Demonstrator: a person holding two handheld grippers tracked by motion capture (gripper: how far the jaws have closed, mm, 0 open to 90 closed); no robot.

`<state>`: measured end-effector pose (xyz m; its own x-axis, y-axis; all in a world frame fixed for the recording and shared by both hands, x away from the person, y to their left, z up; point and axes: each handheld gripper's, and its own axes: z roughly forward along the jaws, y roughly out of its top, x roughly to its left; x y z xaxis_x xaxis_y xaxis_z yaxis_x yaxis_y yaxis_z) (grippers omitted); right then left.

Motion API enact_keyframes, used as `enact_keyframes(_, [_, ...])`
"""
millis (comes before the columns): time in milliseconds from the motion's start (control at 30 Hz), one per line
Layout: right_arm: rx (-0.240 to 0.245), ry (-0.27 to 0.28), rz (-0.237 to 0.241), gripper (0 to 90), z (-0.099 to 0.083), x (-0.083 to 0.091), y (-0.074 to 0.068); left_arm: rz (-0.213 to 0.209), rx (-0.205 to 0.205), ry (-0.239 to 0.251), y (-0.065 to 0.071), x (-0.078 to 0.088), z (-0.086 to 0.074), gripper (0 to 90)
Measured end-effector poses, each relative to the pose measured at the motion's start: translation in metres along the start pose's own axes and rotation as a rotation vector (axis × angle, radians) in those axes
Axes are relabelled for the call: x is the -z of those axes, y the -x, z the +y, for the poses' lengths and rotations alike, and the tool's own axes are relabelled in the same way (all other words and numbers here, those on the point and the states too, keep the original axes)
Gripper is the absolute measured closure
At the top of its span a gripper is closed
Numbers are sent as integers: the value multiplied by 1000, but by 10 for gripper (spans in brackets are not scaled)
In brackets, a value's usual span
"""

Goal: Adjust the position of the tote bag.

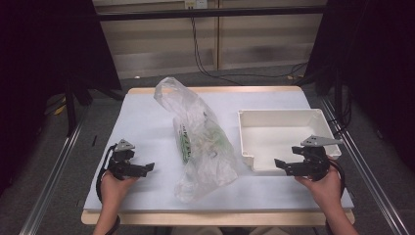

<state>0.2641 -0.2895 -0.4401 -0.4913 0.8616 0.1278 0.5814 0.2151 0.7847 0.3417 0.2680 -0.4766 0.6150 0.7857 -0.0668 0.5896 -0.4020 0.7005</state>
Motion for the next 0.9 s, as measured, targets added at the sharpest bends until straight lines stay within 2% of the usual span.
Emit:
enact_keyframes(167, [38,-17,7,125,2,-5,-6,-10,4,-5,4,0,3,42])
enact_keyframes(300, [37,-10,21,126,4,-7,-9,-25,-3,-18,5,1,5,51])
enact_keyframes(333, [34,-11,24,126,4,-7,-8,-34,5,-10,6,1,7,50])
enact_keyframes(433, [25,-13,11,130,3,-6,-6,-65,-1,1,10,0,17,46])
enact_keyframes(533, [20,-10,6,132,3,-4,-7,-83,-30,16,12,-2,31,62])
enact_keyframes(600, [25,-9,4,135,2,-3,-7,-87,-31,29,12,-3,37,76])
enact_keyframes(633, [31,-18,7,141,-1,-1,-9,-101,-32,63,13,-7,48,88])
enact_keyframes(667, [31,-19,4,142,-1,0,-9,-101,-32,63,13,-7,48,96])
enact_keyframes(733, [26,-19,2,142,-1,0,-9,-108,-41,61,14,-14,58,96])
enact_keyframes(767, [12,-4,5,144,0,1,-9,-111,-58,53,14,-20,65,117])
enact_keyframes(800, [12,-4,5,144,0,1,-9,-119,-53,53,15,-24,68,117])
enact_keyframes(867, [24,-11,3,144,-1,0,-12,-114,-79,31,17,-38,80,127])
enact_keyframes(900, [26,-18,5,145,-2,0,-13,-114,-79,31,17,-38,80,131])
